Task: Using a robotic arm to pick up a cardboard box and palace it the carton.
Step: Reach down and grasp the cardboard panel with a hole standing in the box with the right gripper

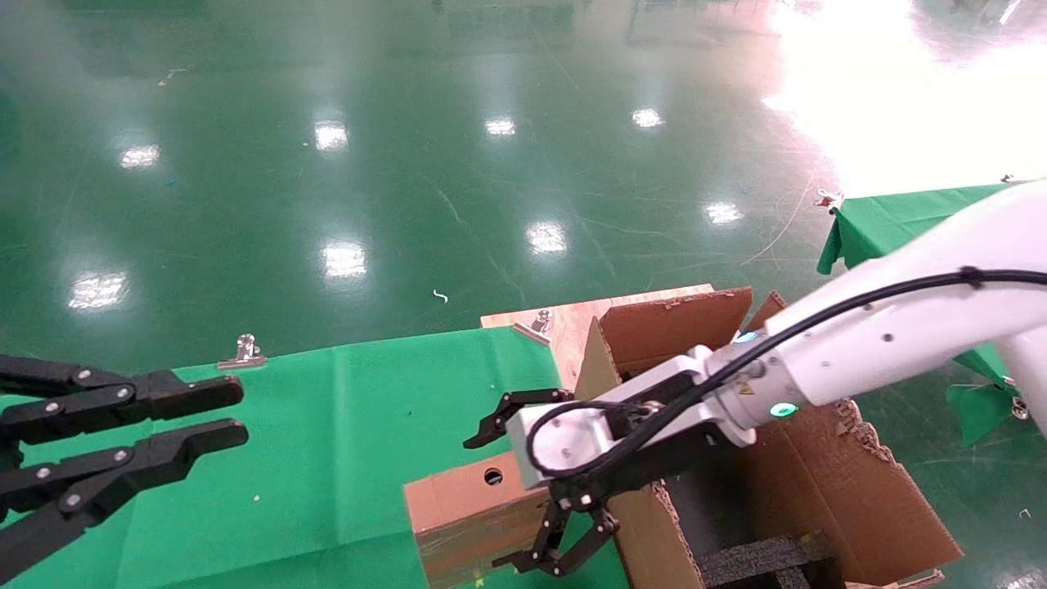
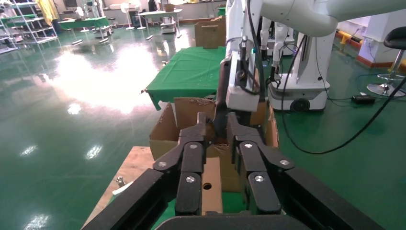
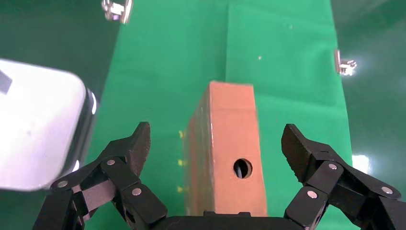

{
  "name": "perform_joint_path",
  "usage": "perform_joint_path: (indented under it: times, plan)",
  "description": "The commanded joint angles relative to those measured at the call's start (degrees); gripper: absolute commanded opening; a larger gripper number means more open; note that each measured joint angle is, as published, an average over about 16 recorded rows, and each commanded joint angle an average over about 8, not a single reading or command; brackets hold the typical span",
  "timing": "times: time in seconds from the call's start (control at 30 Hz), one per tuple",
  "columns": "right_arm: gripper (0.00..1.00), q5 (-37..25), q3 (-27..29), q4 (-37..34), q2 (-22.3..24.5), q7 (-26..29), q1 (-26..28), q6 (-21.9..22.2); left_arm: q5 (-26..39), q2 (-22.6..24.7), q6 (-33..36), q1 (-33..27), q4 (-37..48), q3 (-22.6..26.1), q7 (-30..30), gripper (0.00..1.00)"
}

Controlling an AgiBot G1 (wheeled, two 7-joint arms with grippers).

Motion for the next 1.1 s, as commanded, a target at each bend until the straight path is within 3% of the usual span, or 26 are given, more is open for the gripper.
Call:
perform_joint_path:
  times: [0.03, 0.37, 0.4, 0.63, 0.67, 0.73, 0.77, 1.0, 1.1]
  plan:
    - [1.0, -2.0, -1.4, 0.2, -0.8, 0.1, 1.1, 0.1, 0.0, 0.0, 0.0, 0.0, 0.0, 0.0, 0.0, 0.0]
    - [1.0, -10.9, -7.6, 0.9, -5.5, 0.0, 4.9, 0.6, 0.0, 0.0, 0.0, 0.0, 0.0, 0.1, 0.0, 0.0]
    - [1.0, -11.6, -8.1, 1.0, -5.8, -0.1, 5.2, 0.6, 0.0, 0.0, 0.0, 0.0, 0.0, 0.1, 0.0, 0.04]
    - [1.0, -15.0, -11.4, 0.9, -7.8, -0.9, 6.9, 0.5, -0.1, 0.0, 0.0, 0.0, 0.0, 0.1, 0.0, 0.9]
    - [1.0, -15.3, -11.8, 0.9, -8.0, -0.9, 7.0, 0.5, -0.1, 0.0, 0.0, 0.0, 0.0, 0.1, 0.0, 0.99]
    - [0.97, -15.7, -12.4, 0.8, -8.3, -0.9, 7.2, 0.6, -0.1, 0.0, 0.0, 0.0, 0.0, 0.1, 0.0, 1.0]
    - [0.89, -15.8, -12.7, 0.8, -8.5, -0.9, 7.3, 0.6, -0.1, 0.0, 0.0, 0.0, 0.0, 0.1, 0.1, 1.0]
    - [0.04, -16.0, -13.2, 0.6, -8.8, -0.7, 7.4, 0.7, -0.1, 0.0, -0.1, 0.0, 0.0, 0.1, 0.1, 1.0]
    - [0.0, -15.9, -13.1, 0.7, -8.7, -0.8, 7.4, 0.7, -0.1, 0.0, -0.1, 0.0, 0.0, 0.1, 0.1, 1.0]
